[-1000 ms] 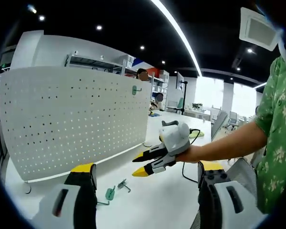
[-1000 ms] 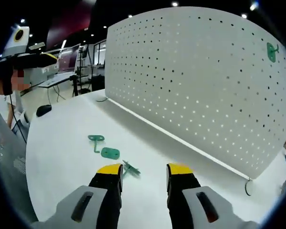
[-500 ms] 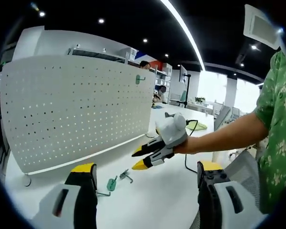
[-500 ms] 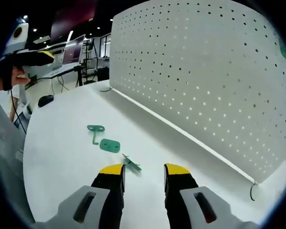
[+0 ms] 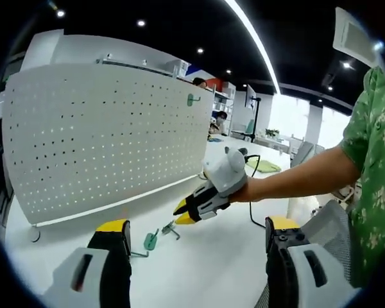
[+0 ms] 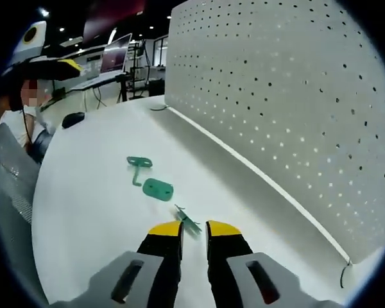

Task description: Insert the hook assembly into the mounting plate slot until the hook locks in place.

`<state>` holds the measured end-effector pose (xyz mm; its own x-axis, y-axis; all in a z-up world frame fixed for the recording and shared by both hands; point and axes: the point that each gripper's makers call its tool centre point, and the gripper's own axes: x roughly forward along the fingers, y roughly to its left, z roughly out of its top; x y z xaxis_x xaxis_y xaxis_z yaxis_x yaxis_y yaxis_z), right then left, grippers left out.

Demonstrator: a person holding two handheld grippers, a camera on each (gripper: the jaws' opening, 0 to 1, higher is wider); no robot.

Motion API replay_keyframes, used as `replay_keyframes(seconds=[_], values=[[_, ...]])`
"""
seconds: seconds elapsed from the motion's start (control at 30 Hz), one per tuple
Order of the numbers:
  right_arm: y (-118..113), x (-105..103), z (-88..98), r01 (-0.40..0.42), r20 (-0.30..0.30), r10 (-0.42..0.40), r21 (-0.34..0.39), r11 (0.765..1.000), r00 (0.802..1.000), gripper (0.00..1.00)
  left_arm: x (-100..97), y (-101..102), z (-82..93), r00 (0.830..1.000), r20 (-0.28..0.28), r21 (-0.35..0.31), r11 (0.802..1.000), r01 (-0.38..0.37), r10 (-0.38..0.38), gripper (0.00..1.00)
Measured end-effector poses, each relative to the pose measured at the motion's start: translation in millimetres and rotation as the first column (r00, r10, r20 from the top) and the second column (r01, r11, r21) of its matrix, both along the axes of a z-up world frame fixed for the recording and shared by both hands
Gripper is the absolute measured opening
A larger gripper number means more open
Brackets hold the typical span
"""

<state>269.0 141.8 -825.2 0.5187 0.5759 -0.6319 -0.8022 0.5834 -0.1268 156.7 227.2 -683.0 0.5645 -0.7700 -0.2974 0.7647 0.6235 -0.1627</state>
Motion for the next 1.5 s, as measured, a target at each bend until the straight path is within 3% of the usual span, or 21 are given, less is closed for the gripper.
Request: replay_keyframes(seconds=[0.47,0.93,1.2,1.5], values=[[5.0,1.6,-9.2,-0.091,0.001,0.092,-0.084,0.992,0.996,0.04,1.4,3.0,0.4,1.000,-0.006,-0.008,1.000,-0.018,0.018,0.88],[0.9,-1.4,-15.6,-0.122,0.006,0.123,-0.124,0.985,0.992,0.00,2.8,3.4,0.3,1.000,-0.011,-0.017,1.000,-0.021,0.021,0.87],[-4.9,-3.0,-12.6,-0.032,-0.081,0.032,0.001,1.000,0.996,0.00,3.0,3.5,1.5,1.000,-0.009,-0.014,1.000,-0.016,0.016,0.87],[-12.8,-9.3,-4.3,0.079,-0.198,-0.051,0.137,0.987,0.979,0.00,1.6,-0.3,3.3,1.000,-0.003,-0.012,1.000,-0.004,0.004,0.86]])
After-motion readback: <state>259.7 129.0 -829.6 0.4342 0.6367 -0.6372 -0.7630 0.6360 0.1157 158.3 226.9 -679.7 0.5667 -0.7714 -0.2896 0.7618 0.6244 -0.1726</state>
